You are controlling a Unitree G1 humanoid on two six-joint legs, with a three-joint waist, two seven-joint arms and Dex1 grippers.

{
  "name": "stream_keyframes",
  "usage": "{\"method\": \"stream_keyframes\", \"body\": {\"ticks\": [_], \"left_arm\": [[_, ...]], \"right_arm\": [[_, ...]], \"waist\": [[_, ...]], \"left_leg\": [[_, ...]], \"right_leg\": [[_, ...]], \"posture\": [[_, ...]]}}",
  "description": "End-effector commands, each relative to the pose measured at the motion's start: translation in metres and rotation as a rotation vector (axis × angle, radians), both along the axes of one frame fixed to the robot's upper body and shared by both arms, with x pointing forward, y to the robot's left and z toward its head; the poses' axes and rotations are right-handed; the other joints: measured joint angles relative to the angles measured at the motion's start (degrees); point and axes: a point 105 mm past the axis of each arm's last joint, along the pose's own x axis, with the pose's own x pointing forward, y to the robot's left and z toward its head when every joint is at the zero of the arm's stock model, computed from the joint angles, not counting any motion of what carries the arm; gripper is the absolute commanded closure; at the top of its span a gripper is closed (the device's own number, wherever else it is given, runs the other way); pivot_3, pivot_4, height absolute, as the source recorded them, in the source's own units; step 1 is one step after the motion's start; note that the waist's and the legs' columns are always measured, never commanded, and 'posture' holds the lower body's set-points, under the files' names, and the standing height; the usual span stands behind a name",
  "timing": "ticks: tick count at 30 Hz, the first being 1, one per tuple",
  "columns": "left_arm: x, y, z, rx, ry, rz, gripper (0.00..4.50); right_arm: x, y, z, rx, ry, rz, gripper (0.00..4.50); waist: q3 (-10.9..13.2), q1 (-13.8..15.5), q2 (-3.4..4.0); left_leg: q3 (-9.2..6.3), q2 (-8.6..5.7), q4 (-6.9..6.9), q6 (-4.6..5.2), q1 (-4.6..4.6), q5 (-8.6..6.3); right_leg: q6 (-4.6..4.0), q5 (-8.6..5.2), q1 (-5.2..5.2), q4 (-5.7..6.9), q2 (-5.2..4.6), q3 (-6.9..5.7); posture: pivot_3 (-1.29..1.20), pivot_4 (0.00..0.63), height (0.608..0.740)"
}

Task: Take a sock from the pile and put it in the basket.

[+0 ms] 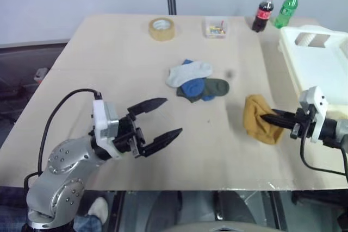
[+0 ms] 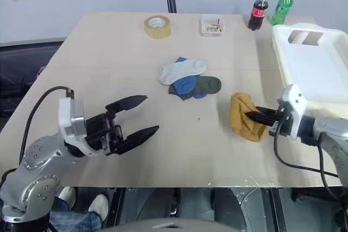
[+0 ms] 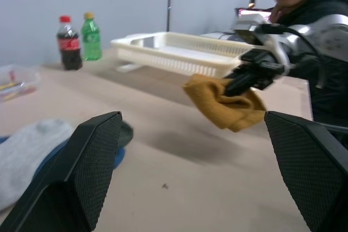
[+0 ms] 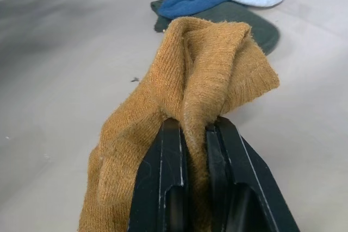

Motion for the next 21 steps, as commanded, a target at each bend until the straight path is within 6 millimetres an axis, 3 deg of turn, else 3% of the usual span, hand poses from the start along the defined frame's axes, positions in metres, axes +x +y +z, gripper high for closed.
{"method": "stream_keyframes", "body": {"ticks": [1, 4, 6, 9, 13, 16, 18, 19, 20, 21], "left_arm": [[-0.004, -0.008, 0.002, -0.023, -0.022, -0.061, 0.00], [-0.002, -0.013, 0.001, -0.060, -0.004, -0.080, 0.00], [0.001, -0.017, 0.002, -0.108, 0.020, -0.098, 0.00], [0.005, -0.027, 0.003, -0.112, 0.002, -0.137, 0.00], [0.008, -0.034, 0.004, -0.119, -0.002, -0.176, 0.00], [0.009, -0.037, 0.004, -0.123, -0.003, -0.200, 0.00], [0.010, -0.038, 0.003, -0.118, -0.006, -0.206, 0.00], [0.011, -0.038, 0.002, -0.110, -0.010, -0.210, 0.00], [0.013, -0.038, 0.002, -0.114, -0.011, -0.207, 0.00], [0.014, -0.037, 0.002, -0.125, -0.009, -0.202, 0.00]], "right_arm": [[0.005, -0.012, 0.022, -0.019, -0.064, -0.029, 4.48], [0.019, -0.032, 0.047, -0.024, -0.128, -0.116, 4.48], [0.033, -0.057, 0.076, -0.015, -0.193, -0.220, 4.48], [0.050, -0.098, 0.099, -0.006, -0.194, -0.387, 4.48], [0.073, -0.156, 0.106, 0.037, -0.117, -0.667, 4.48], [0.089, -0.180, 0.089, 0.034, -0.032, -0.812, 4.48], [0.098, -0.189, 0.076, -0.021, -0.017, -0.877, 3.53], [0.100, -0.192, 0.070, -0.057, -0.010, -0.897, 3.38], [0.100, -0.197, 0.061, -0.114, -0.002, -0.919, 2.74], [0.100, -0.201, 0.053, -0.185, -0.002, -0.931, 2.41]], "waist": [[0.00, -0.03, 0.00], [0.01, -0.04, 0.01], [0.02, -0.09, 0.03], [0.07, 0.01, 0.11], [0.10, -0.15, 0.12], [0.10, -0.45, 0.13], [0.10, -0.55, 0.13], [0.10, -0.58, 0.13], [0.10, -0.55, 0.14], [0.10, -0.49, 0.14]], "left_leg": [[0.00, -0.01, 0.00, 0.00, 0.00, 0.00], [0.03, 0.00, -0.01, 0.00, 0.00, 0.00], [0.09, 0.00, 0.00, 0.00, 0.01, 0.00], [0.17, -0.02, 0.02, 0.01, 0.07, 0.00], [0.31, -0.02, 0.00, 0.01, 0.07, 0.00], [0.61, -0.02, -0.06, 0.05, 0.08, -0.02], [0.76, -0.02, -0.09, 0.06, 0.07, -0.03], [0.78, 0.00, -0.09, 0.06, 0.07, -0.03], [0.81, 0.00, -0.09, 0.06, 0.06, -0.03], [0.84, 0.00, -0.09, 0.06, 0.04, -0.03]], "right_leg": [[0.00, 0.00, 0.00, 0.00, 0.00, 0.00], [0.00, 0.00, -0.01, 0.00, 0.01, 0.03], [0.01, 0.01, -0.01, 0.01, 0.00, 0.07], [0.01, 0.01, -0.01, 0.03, 0.00, 0.12], [-0.01, 0.00, -0.02, -0.02, 0.05, 0.19], [-0.02, 0.00, -0.11, -0.05, 0.04, 0.39], [-0.02, 0.00, -0.21, -0.05, 0.07, 0.52], [-0.02, 0.00, -0.23, -0.06, 0.10, 0.55], [-0.01, 0.01, -0.25, -0.05, 0.10, 0.58], [-0.01, 0.01, -0.29, -0.04, 0.10, 0.58]], "posture": [[0.00, 0.150, 0.740], [0.00, 0.150, 0.740], [0.00, 0.150, 0.740], [0.00, 0.150, 0.740], [0.00, 0.150, 0.740], [0.00, 0.150, 0.740], [0.00, 0.150, 0.740], [0.00, 0.150, 0.740], [0.00, 0.150, 0.740], [0.00, 0.150, 0.740]]}}
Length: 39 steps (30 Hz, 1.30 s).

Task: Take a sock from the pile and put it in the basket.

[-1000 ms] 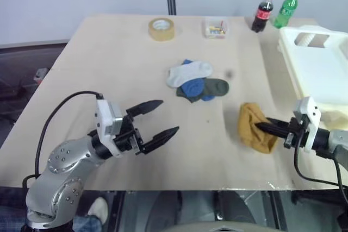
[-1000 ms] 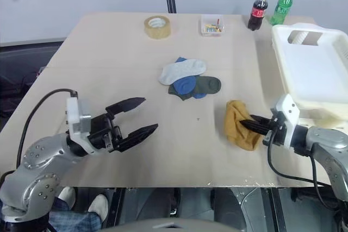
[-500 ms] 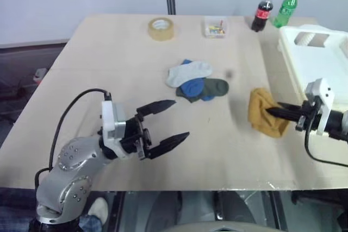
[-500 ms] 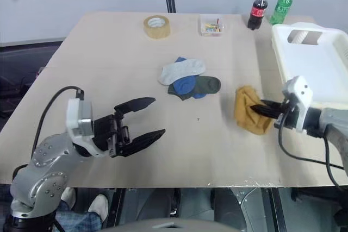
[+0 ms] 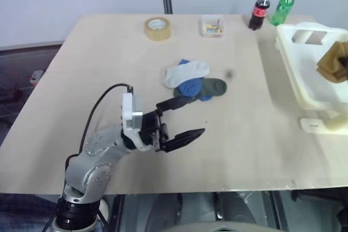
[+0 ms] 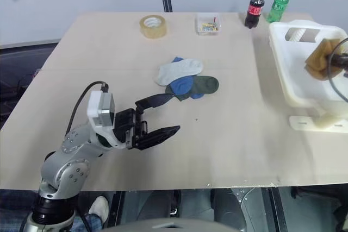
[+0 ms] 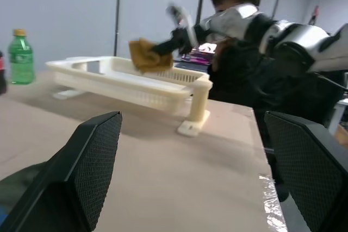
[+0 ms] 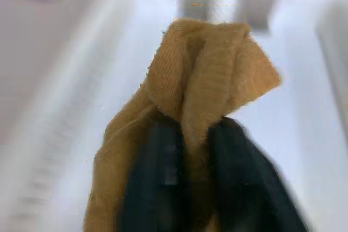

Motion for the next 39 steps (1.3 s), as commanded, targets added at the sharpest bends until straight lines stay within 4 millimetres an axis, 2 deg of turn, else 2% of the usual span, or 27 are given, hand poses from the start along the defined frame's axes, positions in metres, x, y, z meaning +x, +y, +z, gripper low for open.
{"method": "stream_keyframes", "body": {"ticks": [1, 3, 4, 8, 11, 15, 19, 21, 25, 28, 30, 32, 34, 39], "left_arm": [[0.002, 0.000, 0.005, -0.022, -0.038, -0.001, 0.00], [0.003, 0.000, 0.006, -0.024, -0.042, -0.002, 0.00], [0.003, 0.000, 0.006, -0.027, -0.043, -0.001, 0.00], [0.004, 0.003, 0.005, -0.028, -0.039, 0.012, 0.00], [0.003, 0.005, 0.003, -0.026, -0.026, 0.022, 0.00], [0.006, 0.013, -0.005, 0.013, -0.005, 0.089, 0.00], [0.008, 0.022, -0.011, 0.041, -0.003, 0.161, 0.00], [0.011, 0.026, -0.020, 0.076, 0.043, 0.200, 0.00], [0.017, 0.038, -0.028, 0.108, 0.090, 0.323, 0.00], [0.016, 0.048, -0.039, 0.152, 0.107, 0.426, 0.00], [0.013, 0.052, -0.045, 0.165, 0.127, 0.472, 0.00], [0.008, 0.053, -0.049, 0.158, 0.147, 0.506, 0.00], [0.002, 0.056, -0.055, 0.164, 0.170, 0.541, 0.00], [-0.011, 0.085, -0.083, 0.212, 0.285, 0.705, 0.00]], "right_arm": [[-0.001, -0.021, -0.013, -0.216, 0.055, -0.069, 1.91], [-0.002, -0.026, -0.018, -0.289, 0.069, -0.074, 0.97], [-0.002, -0.029, -0.015, -0.362, 0.067, -0.075, 0.63], [0.000, -0.028, 0.009, -0.512, -0.031, -0.059, 0.63], [-0.004, -0.023, 0.018, -0.600, -0.072, -0.016, 0.63], [-0.011, 0.011, 0.033, -0.504, -0.163, 0.124, 0.63], [-0.025, 0.083, 0.052, -0.310, -0.417, 0.424, 0.63], [-0.037, 0.109, 0.041, -0.202, -0.453, 0.524, 0.63], [-0.066, 0.157, -0.001, -0.075, -0.383, 0.705, 0.63], [-0.083, 0.178, -0.036, 0.010, -0.287, 0.757, 0.63], [-0.092, 0.182, -0.059, 0.047, -0.224, 0.754, 0.63], [-0.099, 0.176, -0.082, 0.050, -0.162, 0.755, 0.63], [-0.106, 0.170, -0.091, 0.075, -0.138, 0.755, 0.63], [-0.123, 0.153, -0.110, 0.065, -0.092, 0.751, 0.63]], "waist": [[0.01, 0.25, 0.03], [0.04, 0.45, 0.08], [0.04, 0.46, 0.09], [0.04, 0.29, 0.09], [0.03, 0.31, 0.12], [0.03, 0.21, 0.13], [0.02, 0.07, 0.15], [0.01, 0.20, 0.14], [0.02, 1.11, 0.13], [0.01, 0.93, 0.12], [-0.01, 0.72, 0.09], [-0.01, 0.65, 0.08], [-0.04, 0.60, 0.06], [-0.04, 0.33, 0.06]], "left_leg": [[0.02, 0.00, 0.00, 0.00, -0.04, 0.00], [0.04, -0.02, 0.01, 0.00, -0.18, 0.00], [0.04, -0.02, 0.01, -0.01, -0.19, 0.00], [0.06, -0.02, 0.03, 0.00, -0.15, 0.00], [0.02, 0.00, 0.03, 0.00, -0.13, 0.00], [0.03, 0.04, 0.03, 0.01, -0.12, 0.00], [-0.01, 0.17, 0.04, 0.03, -0.07, -0.02], [-0.10, 0.23, 0.04, 0.03, -0.04, -0.02], [-0.34, 0.20, 0.08, 0.03, -0.07, -0.02], [-0.31, 0.11, 0.09, 0.10, -0.07, -0.06], [-0.30, 0.10, 0.09, 0.10, -0.02, -0.06], [-0.32, 0.10, 0.09, 0.10, 0.06, -0.06], [-0.32, 0.09, 0.09, 0.09, 0.10, -0.06], [-0.25, 0.14, 0.08, 0.10, 0.22, -0.06]], "right_leg": [[0.00, 0.00, -0.05, 0.01, 0.00, 0.00], [0.02, 0.01, -0.20, 0.05, -0.04, 0.05], [0.02, 0.01, -0.20, 0.05, -0.05, 0.05], [0.04, 0.02, -0.19, 0.07, -0.05, 0.13], [0.03, 0.02, -0.19, 0.11, -0.03, 0.11], [0.04, 0.02, -0.19, 0.12, -0.03, 0.14], [0.04, 0.02, -0.17, 0.19, 0.02, 0.13], [0.04, 0.02, -0.12, 0.20, 0.04, 0.06], [0.04, 0.02, 0.06, 0.14, -0.03, -0.17], [0.05, 0.02, 0.08, 0.11, -0.17, -0.15], [0.05, 0.02, 0.10, 0.12, -0.17, -0.14], [0.05, 0.02, 0.15, 0.15, -0.17, -0.16], [0.05, 0.02, 0.20, 0.15, -0.17, -0.16], [0.03, 0.01, 0.26, 0.14, -0.09, -0.09]], "posture": [[0.00, 0.150, 0.740], [0.00, 0.150, 0.740], [0.00, 0.150, 0.740], [0.00, 0.150, 0.740], [0.00, 0.150, 0.740], [0.00, 0.150, 0.740], [0.00, 0.150, 0.740], [0.00, 0.150, 0.740], [0.00, 0.150, 0.740], [0.00, 0.150, 0.740], [0.00, 0.150, 0.740], [0.00, 0.150, 0.740], [0.00, 0.150, 0.740], [0.00, 0.150, 0.740]]}}
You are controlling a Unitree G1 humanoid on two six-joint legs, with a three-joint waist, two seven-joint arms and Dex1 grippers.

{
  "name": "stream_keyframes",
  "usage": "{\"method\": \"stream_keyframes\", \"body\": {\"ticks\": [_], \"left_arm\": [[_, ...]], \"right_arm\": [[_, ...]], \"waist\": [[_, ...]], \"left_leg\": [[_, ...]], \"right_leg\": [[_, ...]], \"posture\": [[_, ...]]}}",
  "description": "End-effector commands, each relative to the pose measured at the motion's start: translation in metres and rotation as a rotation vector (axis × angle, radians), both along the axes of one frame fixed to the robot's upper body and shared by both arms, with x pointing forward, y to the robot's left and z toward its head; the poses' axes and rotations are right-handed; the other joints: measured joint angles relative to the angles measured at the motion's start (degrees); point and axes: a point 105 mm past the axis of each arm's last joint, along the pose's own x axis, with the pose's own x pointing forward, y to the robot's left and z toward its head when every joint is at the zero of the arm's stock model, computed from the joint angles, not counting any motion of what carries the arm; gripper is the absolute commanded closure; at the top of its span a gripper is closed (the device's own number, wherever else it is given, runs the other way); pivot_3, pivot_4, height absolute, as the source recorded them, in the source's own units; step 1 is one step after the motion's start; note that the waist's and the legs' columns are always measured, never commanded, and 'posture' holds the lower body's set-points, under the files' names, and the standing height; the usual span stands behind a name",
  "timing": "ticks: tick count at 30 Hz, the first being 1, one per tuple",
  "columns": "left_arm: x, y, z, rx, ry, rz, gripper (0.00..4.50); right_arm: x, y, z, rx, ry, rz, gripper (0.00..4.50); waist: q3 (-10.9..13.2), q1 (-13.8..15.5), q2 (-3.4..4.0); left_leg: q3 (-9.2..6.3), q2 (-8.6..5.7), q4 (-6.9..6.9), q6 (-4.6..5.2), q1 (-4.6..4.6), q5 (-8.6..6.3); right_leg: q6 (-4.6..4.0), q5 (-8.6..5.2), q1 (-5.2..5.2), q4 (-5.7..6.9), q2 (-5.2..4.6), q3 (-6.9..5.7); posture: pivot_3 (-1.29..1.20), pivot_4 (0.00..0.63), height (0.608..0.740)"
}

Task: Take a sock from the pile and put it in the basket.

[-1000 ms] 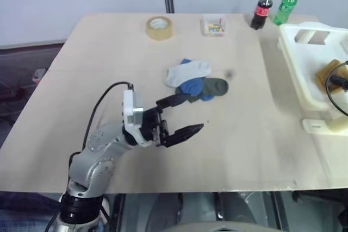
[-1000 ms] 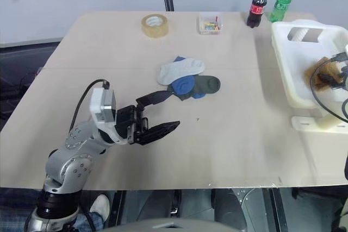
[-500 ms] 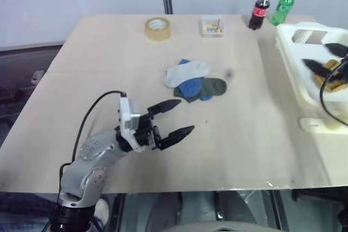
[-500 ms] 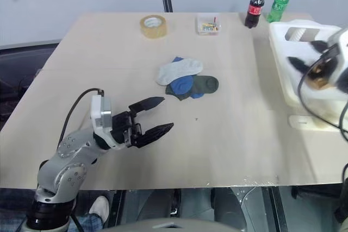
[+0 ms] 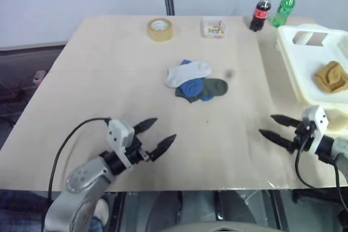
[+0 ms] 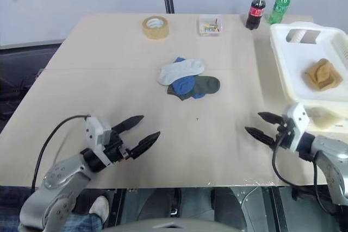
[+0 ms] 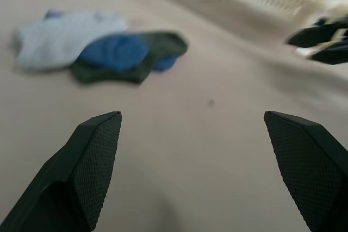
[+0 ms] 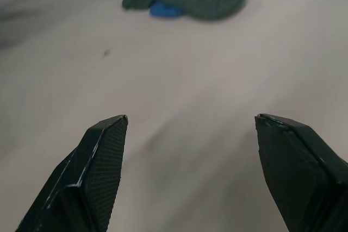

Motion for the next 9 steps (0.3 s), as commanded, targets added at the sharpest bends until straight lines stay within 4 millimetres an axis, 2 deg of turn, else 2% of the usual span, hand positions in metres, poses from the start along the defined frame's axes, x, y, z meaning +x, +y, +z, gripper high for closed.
{"method": "stream_keyframes", "body": {"ticks": [1, 4, 9], "left_arm": [[-0.005, 0.019, -0.003, 0.050, -0.018, 0.102, 0.00], [-0.009, 0.027, -0.007, 0.056, -0.026, 0.144, 0.00], [-0.013, 0.027, -0.007, 0.062, -0.042, 0.125, 0.00]], "right_arm": [[-0.007, -0.011, 0.004, -0.035, -0.061, 0.004, 0.63], [-0.012, -0.017, 0.000, -0.038, -0.076, -0.008, 0.63], [-0.019, -0.023, -0.003, -0.030, -0.066, -0.013, 0.63]], "waist": [[0.00, 0.05, 0.00], [-0.01, 0.08, -0.01], [-0.02, 0.19, -0.03]], "left_leg": [[-0.01, 0.02, 0.00, 0.00, 0.00, 0.00], [0.04, 0.01, 0.03, 0.00, 0.03, 0.00], [0.09, 0.00, 0.07, 0.00, 0.03, 0.00]], "right_leg": [[0.00, 0.00, 0.00, 0.00, 0.03, -0.01], [-0.01, -0.02, 0.01, 0.00, 0.06, 0.03], [-0.01, -0.02, 0.01, -0.02, 0.06, 0.07]], "posture": [[0.00, 0.150, 0.740], [0.00, 0.150, 0.740], [0.00, 0.150, 0.740]]}}
